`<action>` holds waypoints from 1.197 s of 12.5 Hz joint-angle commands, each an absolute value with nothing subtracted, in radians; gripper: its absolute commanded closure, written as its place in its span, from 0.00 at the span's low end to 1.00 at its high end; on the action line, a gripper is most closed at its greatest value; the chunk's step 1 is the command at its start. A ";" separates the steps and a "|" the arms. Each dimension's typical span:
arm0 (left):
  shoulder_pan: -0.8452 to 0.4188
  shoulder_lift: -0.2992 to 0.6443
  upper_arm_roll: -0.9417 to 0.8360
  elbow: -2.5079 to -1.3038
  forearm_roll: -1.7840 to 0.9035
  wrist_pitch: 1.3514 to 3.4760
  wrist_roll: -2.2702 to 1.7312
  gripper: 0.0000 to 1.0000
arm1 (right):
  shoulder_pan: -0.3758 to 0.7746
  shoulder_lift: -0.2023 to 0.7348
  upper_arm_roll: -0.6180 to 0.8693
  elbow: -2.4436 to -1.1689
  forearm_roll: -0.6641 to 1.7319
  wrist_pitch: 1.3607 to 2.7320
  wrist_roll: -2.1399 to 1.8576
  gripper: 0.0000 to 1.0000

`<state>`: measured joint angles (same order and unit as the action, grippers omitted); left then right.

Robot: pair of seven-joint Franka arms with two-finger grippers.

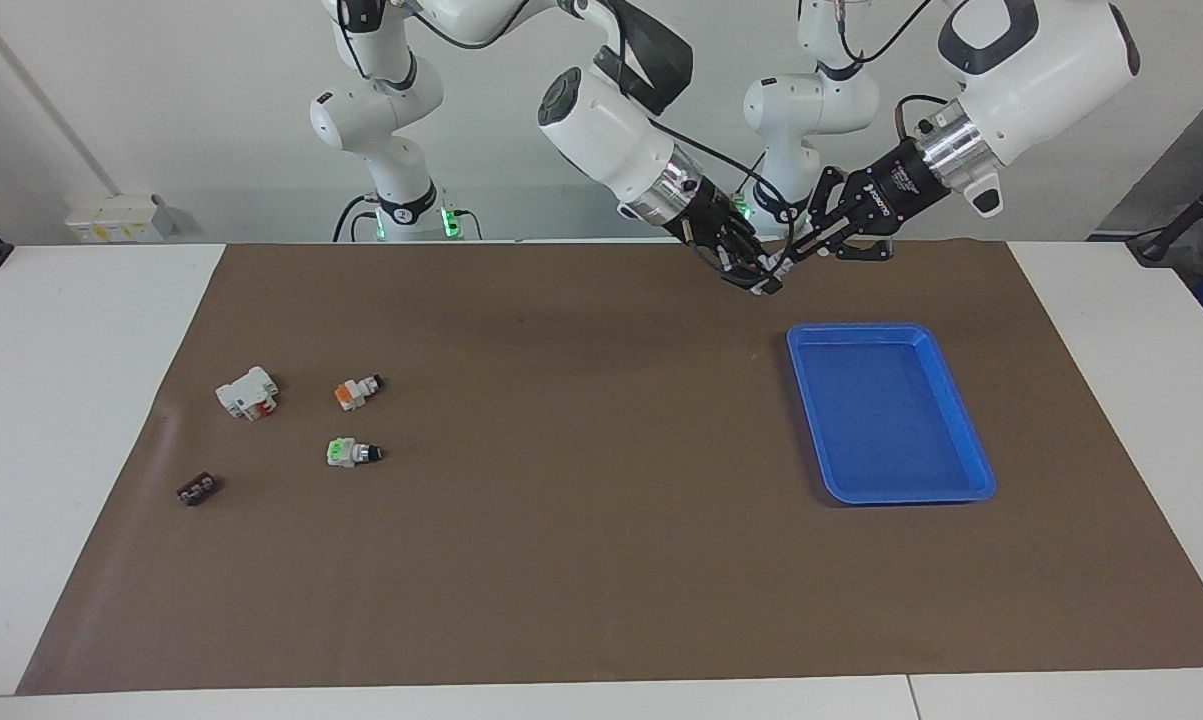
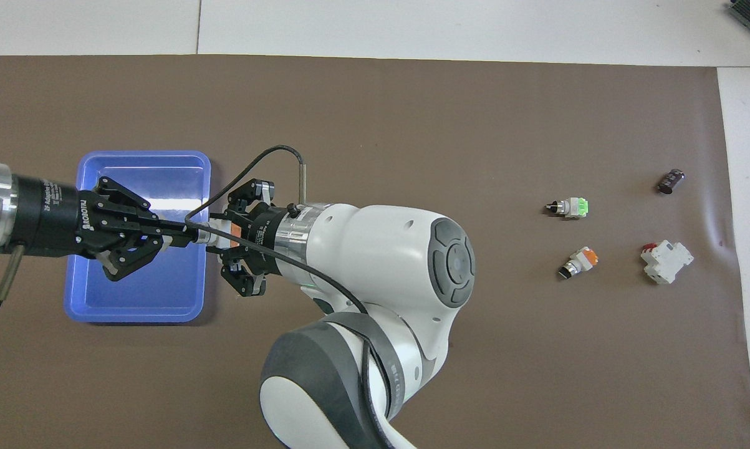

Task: Turn and place switch with both arms

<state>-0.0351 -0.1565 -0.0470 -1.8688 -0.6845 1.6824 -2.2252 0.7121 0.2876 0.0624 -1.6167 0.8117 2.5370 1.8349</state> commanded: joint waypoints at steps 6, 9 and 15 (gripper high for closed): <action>-0.015 -0.155 -0.034 -1.898 -0.629 1.755 -2.402 1.00 | 0.707 0.253 0.075 -1.617 0.807 2.523 1.839 1.00; -0.017 -0.155 -0.034 -1.898 -0.618 1.758 -2.388 1.00 | 0.707 0.253 0.075 -1.617 0.810 2.522 1.844 1.00; -0.032 -0.155 -0.035 -1.907 -0.505 1.789 -2.326 1.00 | 0.693 0.198 0.072 -1.663 0.782 2.499 1.804 0.00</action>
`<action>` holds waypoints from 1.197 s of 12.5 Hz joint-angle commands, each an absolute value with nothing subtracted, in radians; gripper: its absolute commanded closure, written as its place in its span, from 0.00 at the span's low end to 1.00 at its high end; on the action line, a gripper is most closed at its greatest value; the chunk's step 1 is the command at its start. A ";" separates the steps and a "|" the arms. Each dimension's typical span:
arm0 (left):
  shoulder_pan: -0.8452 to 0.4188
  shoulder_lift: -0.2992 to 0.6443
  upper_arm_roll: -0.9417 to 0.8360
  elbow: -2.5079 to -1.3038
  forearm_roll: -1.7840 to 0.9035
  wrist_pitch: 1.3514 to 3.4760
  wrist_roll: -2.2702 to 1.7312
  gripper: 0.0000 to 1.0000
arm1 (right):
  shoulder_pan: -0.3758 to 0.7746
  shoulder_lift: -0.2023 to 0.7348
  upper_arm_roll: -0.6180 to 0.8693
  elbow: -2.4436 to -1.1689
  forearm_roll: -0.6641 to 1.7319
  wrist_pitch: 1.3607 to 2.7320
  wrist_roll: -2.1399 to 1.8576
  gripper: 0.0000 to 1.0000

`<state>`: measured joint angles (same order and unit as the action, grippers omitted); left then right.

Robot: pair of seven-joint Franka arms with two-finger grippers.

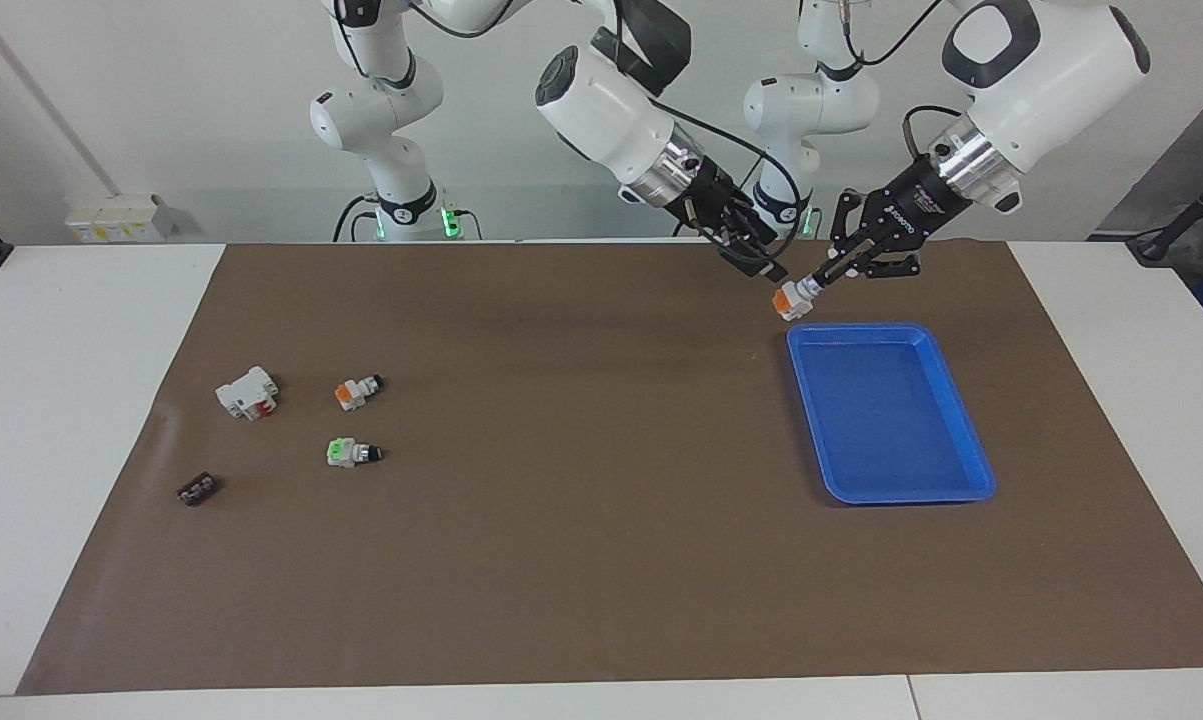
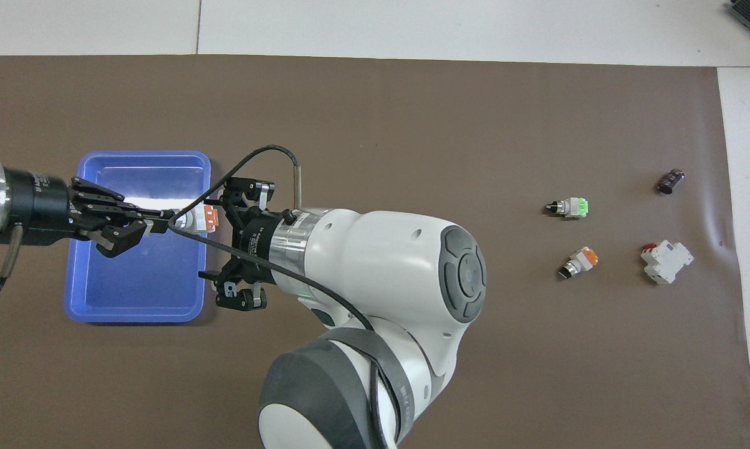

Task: Turn and place switch with both arms

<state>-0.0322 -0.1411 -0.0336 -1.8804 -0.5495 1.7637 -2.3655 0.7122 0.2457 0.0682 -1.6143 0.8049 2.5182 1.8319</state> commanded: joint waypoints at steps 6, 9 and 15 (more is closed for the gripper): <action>-0.029 -0.225 -0.034 -2.043 -0.241 1.825 -1.909 1.00 | 0.511 0.038 0.066 -1.786 0.459 2.182 1.407 0.00; 0.029 -0.271 -0.032 -2.146 -0.199 1.904 -1.552 1.00 | 0.411 0.035 0.066 -1.787 0.278 2.080 1.171 0.00; 0.112 -0.272 -0.032 -2.189 -0.121 1.904 -0.644 1.00 | 0.201 0.015 0.066 -1.776 0.032 1.944 0.668 0.00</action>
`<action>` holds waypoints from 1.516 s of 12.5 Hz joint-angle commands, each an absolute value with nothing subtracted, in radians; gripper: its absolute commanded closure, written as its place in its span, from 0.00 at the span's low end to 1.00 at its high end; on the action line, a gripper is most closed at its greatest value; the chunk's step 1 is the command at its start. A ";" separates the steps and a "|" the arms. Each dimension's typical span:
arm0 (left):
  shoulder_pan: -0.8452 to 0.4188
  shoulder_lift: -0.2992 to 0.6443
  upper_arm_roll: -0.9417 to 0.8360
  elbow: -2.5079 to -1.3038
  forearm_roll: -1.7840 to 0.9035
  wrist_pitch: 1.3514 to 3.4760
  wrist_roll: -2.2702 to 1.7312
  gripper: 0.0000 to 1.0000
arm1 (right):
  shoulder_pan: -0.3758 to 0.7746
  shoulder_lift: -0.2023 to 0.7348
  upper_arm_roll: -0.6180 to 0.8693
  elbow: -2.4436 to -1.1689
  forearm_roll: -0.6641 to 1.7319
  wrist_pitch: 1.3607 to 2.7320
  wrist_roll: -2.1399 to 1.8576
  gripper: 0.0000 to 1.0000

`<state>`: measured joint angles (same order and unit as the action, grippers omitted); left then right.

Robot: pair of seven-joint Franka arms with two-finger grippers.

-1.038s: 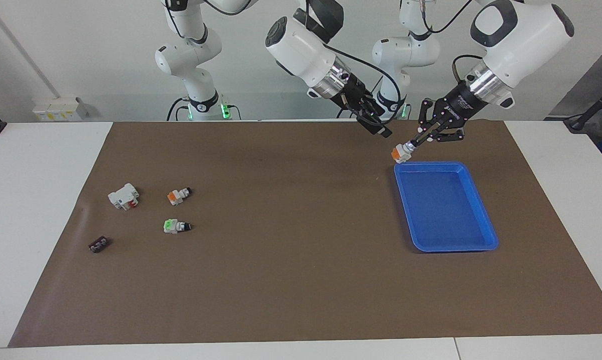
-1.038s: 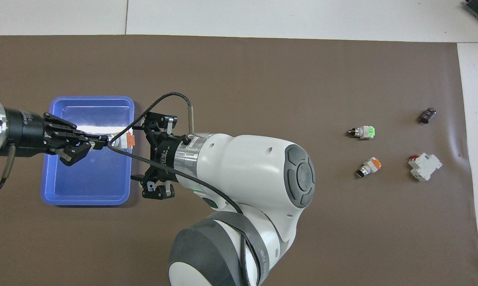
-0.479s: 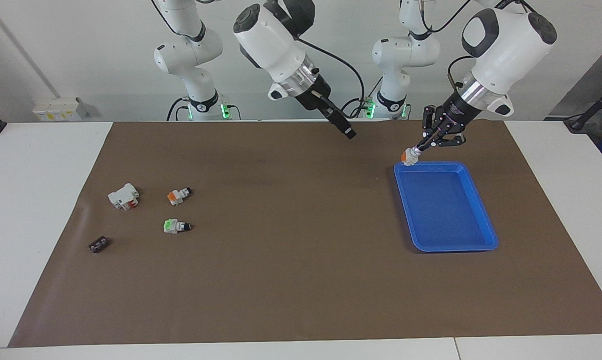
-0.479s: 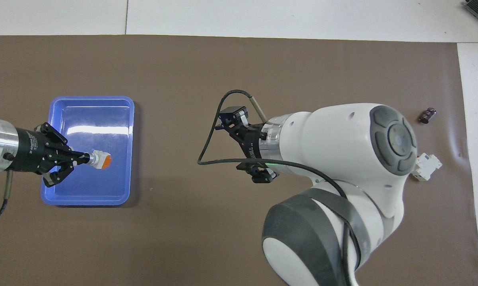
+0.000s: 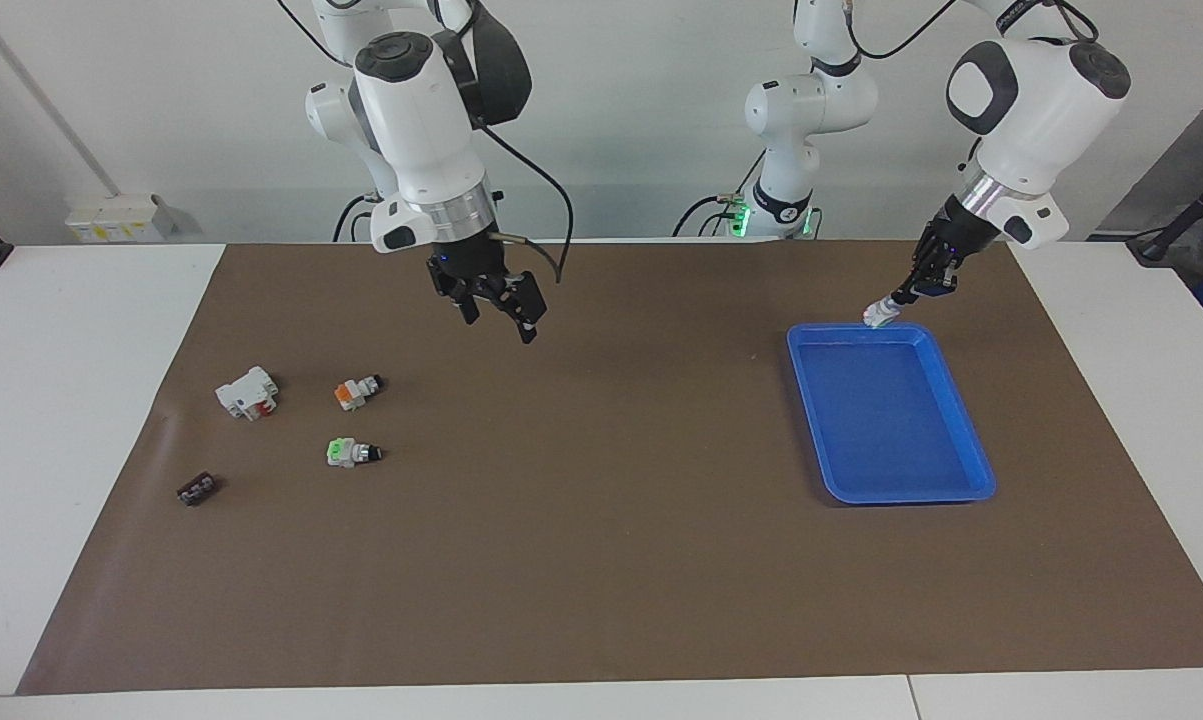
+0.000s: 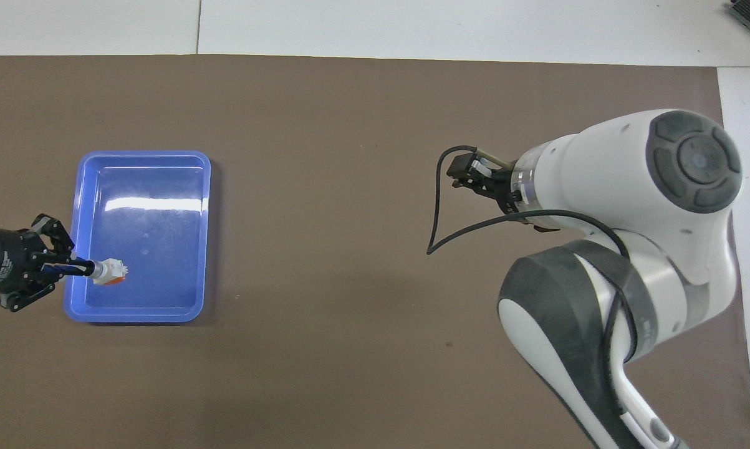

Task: Turn and place switch with both arms
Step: 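Lower the switch into the blue tray and open the left gripper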

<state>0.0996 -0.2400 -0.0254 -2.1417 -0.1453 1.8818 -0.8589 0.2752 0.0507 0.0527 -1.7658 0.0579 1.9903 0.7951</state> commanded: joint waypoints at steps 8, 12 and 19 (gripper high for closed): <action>0.132 -0.242 -0.034 -2.305 -0.044 1.968 -0.007 1.00 | 0.080 -0.025 -0.078 -1.562 -0.001 1.612 0.166 0.00; 0.133 -0.184 -0.034 -2.379 -0.044 2.195 0.069 1.00 | 0.052 -0.040 -0.048 -1.594 -0.026 1.592 0.176 0.00; 0.114 -0.072 -0.034 -2.116 -0.046 2.022 0.064 0.01 | 0.041 -0.092 -0.025 -1.663 -0.018 1.545 0.209 0.00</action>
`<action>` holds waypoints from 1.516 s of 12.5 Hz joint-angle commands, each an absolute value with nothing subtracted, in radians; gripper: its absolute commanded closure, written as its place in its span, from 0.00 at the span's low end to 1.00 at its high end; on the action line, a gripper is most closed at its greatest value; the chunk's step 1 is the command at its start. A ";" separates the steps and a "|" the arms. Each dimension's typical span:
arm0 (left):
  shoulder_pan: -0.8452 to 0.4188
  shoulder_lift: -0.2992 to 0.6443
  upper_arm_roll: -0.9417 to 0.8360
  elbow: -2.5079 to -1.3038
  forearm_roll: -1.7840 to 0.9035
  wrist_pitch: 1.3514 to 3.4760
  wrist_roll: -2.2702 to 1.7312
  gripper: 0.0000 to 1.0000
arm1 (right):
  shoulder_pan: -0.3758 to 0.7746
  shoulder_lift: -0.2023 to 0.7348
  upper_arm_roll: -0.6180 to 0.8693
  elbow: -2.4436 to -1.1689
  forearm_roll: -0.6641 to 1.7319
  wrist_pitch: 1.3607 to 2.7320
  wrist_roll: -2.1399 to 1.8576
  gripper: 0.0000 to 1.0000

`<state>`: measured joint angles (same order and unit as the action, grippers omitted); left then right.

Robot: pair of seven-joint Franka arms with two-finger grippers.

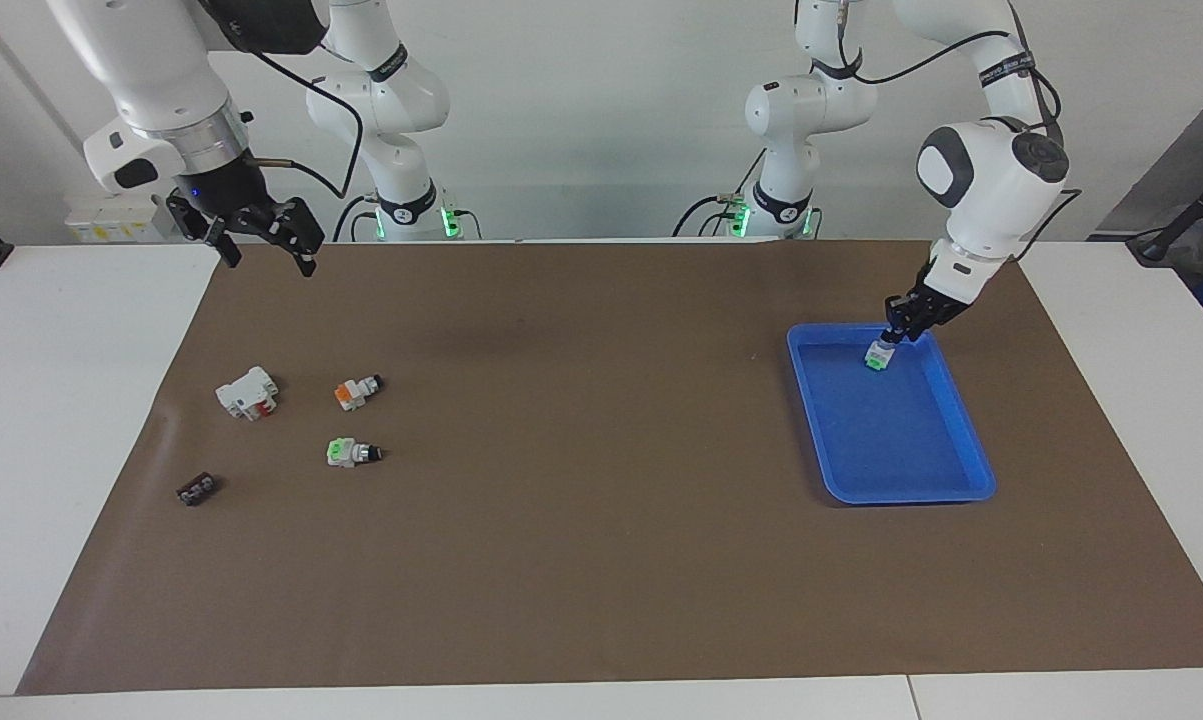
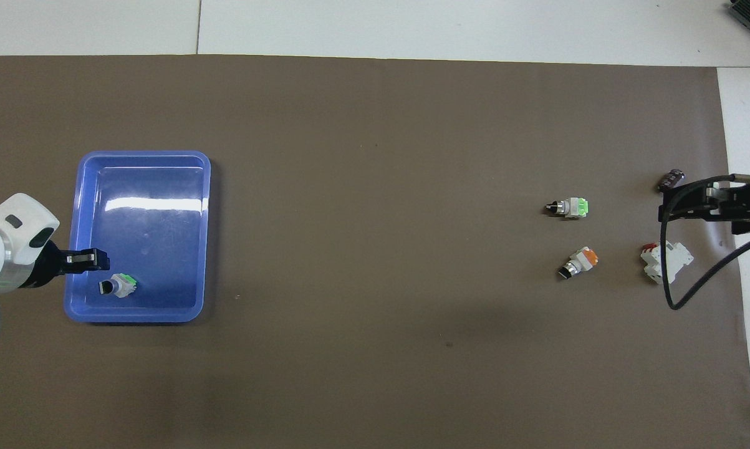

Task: Turn and place switch with both arms

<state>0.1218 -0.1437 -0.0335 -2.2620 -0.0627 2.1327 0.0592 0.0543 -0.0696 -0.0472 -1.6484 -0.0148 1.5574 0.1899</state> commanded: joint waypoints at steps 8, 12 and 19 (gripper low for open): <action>0.018 -0.037 -0.034 -1.739 -0.043 1.648 0.055 0.01 | 0.034 -0.089 -0.031 -1.617 -0.018 1.508 0.172 0.00; 0.014 -0.044 -0.032 -1.603 -0.046 1.511 0.055 0.00 | 0.035 -0.092 -0.029 -1.620 -0.018 1.493 0.170 0.00; 0.032 -0.067 -0.026 -1.626 -0.023 1.549 -0.022 0.00 | 0.041 -0.098 -0.026 -1.626 -0.018 1.499 0.081 0.00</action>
<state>0.0320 -0.0613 -0.0335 -1.6161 -0.0587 1.5338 -0.0078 0.0469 -0.0814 -0.0317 -1.6177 -0.0148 1.5075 0.1190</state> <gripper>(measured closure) 0.000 0.000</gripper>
